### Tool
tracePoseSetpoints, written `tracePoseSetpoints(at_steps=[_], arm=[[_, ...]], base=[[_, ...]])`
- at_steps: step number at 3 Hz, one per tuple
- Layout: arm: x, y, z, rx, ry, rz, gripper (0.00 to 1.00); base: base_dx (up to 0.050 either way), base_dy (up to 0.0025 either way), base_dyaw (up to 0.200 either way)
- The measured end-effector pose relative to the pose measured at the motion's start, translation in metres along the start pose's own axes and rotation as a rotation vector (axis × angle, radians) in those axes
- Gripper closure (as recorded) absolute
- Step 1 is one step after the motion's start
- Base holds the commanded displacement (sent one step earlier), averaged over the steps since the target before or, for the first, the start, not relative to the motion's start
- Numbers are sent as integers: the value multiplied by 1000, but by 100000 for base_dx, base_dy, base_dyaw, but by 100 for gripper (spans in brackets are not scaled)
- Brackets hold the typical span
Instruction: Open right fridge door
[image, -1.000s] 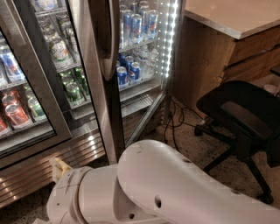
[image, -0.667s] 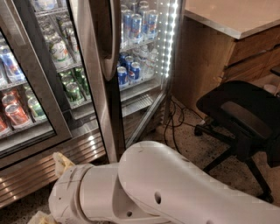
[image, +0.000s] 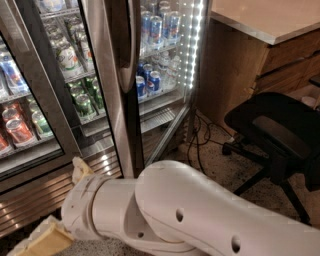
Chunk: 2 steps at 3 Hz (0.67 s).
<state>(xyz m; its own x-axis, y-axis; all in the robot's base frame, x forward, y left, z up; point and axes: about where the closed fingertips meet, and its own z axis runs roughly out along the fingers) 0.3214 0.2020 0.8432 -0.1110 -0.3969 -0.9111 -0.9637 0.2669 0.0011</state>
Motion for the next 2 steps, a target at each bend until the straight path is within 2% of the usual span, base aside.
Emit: tracePoseSetpoints(at_steps=[1,2], arm=[[-1,-23,8,55,-12,28,0],[-14,-57,35,114,-31,62,0]], base=[[0,0,0],[0,0,0]])
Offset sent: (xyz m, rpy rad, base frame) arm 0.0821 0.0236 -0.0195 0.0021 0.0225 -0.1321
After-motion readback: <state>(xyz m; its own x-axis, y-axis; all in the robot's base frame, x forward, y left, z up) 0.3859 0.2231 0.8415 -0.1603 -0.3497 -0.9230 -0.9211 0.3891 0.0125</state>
